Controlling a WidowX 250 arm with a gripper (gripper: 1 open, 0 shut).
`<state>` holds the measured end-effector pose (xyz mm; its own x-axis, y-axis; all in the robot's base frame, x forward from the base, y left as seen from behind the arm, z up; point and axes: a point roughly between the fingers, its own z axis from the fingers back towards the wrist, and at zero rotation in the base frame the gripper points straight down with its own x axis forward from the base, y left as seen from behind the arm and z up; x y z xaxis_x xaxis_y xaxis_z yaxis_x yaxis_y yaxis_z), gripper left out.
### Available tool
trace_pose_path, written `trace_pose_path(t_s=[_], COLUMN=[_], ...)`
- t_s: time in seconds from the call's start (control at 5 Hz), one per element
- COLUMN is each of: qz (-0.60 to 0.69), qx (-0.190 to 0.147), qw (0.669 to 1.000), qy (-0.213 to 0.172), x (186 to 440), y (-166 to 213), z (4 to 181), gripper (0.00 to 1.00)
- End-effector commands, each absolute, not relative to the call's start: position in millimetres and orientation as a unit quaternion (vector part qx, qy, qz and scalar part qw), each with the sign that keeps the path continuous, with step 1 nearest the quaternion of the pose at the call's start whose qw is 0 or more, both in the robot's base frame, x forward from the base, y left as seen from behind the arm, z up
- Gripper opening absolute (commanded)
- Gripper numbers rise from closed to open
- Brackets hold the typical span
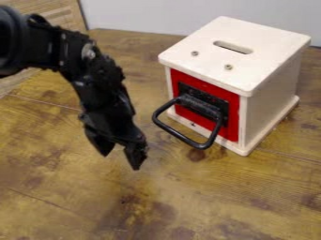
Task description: Close the drawer
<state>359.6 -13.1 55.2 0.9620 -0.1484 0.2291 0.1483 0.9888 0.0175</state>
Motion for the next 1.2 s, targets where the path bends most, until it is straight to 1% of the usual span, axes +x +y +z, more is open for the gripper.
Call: trace_pose_path(t_s=[0.0, 0.2, 0.6, 0.8, 1.0], qz=[-0.079, -0.077, -0.115, -0.133, -0.155], qx=[-0.004, -0.007, -0.019, -0.024, -0.031], qw=[0.984, 0.985, 0.982, 0.980, 0.976], qy=[-0.160, -0.156, -0.150, -0.148, -0.150], x=[372, 371, 368, 375, 383], y=[-20, -20, -1, -7, -22], z=[83.7, 80.6, 71.1, 62.3, 65.9], gripper=[1.00, 1.00, 1.00, 1.00, 1.00])
